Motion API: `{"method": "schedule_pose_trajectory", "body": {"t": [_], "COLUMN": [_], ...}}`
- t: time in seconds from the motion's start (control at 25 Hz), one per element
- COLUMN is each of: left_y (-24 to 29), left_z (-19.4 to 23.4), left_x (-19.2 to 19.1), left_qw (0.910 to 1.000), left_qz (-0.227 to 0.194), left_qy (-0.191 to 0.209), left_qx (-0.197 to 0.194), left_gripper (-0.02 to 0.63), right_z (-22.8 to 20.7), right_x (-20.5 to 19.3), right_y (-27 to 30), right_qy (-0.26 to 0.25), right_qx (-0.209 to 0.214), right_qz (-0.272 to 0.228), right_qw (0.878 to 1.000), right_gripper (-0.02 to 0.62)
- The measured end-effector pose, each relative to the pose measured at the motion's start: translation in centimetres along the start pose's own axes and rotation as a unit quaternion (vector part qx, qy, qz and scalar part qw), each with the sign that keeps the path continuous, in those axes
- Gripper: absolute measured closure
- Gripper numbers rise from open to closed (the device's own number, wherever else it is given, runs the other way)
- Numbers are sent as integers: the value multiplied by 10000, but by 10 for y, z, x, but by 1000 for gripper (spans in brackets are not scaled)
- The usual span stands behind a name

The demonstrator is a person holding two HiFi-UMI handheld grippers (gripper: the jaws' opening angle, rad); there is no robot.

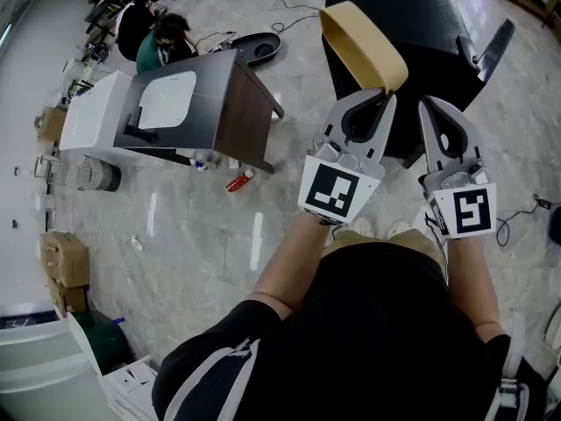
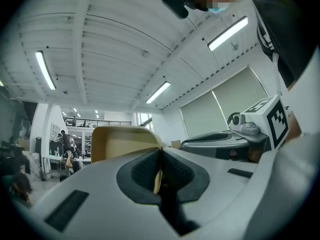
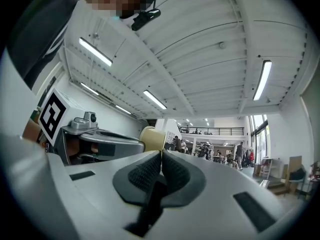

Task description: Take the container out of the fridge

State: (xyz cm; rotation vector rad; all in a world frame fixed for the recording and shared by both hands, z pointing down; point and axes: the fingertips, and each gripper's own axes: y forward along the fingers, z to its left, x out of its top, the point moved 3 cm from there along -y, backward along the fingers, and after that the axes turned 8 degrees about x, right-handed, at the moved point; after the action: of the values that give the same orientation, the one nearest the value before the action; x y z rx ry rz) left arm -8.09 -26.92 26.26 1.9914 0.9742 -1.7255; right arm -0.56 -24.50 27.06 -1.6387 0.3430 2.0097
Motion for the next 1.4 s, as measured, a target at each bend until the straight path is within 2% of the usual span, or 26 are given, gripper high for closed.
{"method": "schedule_pose_trajectory", "body": {"t": [0.12, 0.28, 0.52, 0.8, 0.96, 1.16, 1.24, 1.4], "left_y": [-1, -2, -4, -8, -12, -14, -14, -14], "left_z": [-6, -1, 6, 4, 5, 4, 5, 7], "left_x": [3, 3, -2, -2, -2, -3, -3, -3], "left_qw": [9998, 9974, 9943, 9965, 9964, 9974, 9973, 9971], "left_qz": [-131, -222, -214, -232, -227, -189, -161, -170], "left_qy": [-147, -567, -833, -352, -266, 160, 291, 315], "left_qx": [76, 375, 626, 716, 769, 682, 657, 665], "left_gripper": [580, 580, 580, 579, 580, 579, 580, 578], "right_z": [0, 0, 1, -2, 0, 3, 7, 11], "right_x": [-1, 5, -3, -9, -11, -12, -7, 3], "right_y": [-6, -8, -14, -13, -12, -8, -4, 1], "right_qy": [-76, 9, 121, 106, 173, 131, 90, 96], "right_qx": [13, -66, 28, -91, -132, -95, -78, -147], "right_qz": [41, -83, -65, 87, 87, 109, 19, -160], "right_qw": [10000, 9999, 9999, 9999, 9997, 9998, 9999, 9997], "right_gripper": [558, 558, 558, 558, 558, 558, 558, 558]}}
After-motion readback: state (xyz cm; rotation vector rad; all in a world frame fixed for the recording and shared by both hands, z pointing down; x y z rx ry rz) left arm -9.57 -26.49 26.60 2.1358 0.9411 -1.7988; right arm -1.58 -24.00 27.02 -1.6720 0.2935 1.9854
